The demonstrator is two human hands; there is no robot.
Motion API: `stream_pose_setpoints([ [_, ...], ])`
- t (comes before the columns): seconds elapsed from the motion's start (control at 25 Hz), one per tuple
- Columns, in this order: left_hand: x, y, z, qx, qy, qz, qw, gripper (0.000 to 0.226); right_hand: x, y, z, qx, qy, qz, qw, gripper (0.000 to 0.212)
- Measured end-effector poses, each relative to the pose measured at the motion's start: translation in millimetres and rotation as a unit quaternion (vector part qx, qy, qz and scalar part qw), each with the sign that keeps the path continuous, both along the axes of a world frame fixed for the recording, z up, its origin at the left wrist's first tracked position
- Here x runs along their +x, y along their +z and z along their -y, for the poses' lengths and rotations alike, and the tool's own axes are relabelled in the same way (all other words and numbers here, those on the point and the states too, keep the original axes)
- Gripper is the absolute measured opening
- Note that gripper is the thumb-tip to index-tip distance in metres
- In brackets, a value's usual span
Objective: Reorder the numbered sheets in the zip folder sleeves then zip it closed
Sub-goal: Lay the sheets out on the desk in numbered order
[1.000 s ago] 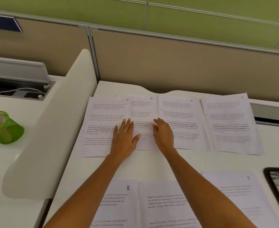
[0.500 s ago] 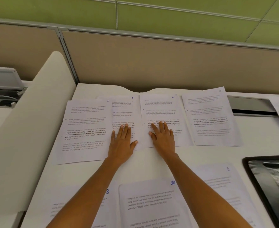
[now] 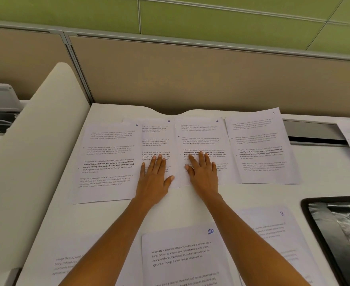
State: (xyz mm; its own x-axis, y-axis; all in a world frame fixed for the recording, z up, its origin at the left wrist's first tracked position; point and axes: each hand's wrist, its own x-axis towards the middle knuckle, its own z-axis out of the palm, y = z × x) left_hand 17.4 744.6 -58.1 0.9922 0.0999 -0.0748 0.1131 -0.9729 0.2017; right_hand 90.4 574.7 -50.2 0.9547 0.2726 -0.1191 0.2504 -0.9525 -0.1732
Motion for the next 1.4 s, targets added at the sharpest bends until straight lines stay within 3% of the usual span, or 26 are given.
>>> stream_pose_setpoints([
  [0.36, 3, 0, 4, -0.004, -0.001, 0.029, 1.000, 0.086, 1, 10, -7, 0.018, -0.001, 0.011, 1.000, 0.055],
  [0.56, 0, 9, -25, 0.010, 0.068, 0.092, 0.993, 0.067, -8, 14, -55, 0.040, 0.077, 0.016, 0.996, 0.055],
  [0.76, -18, -1, -72, 0.007, 0.135, 0.063, 0.989, 0.064, -21, 7, -90, 0.003, 0.144, -0.017, 0.989, 0.058],
  [1.0, -33, -14, -112, -0.004, 0.142, 0.060, 0.988, 0.082, -24, 2, -93, -0.021, 0.150, -0.036, 0.988, 0.061],
  [1.16, -31, -14, -121, -0.006, 0.140, 0.055, 0.989, 0.084, -25, 7, -94, -0.016, 0.149, -0.041, 0.988, 0.087],
  [1.4, -27, -15, -127, -0.005, 0.138, 0.058, 0.989, 0.084, -25, 2, -94, -0.016, 0.148, -0.017, 0.989, 0.109],
])
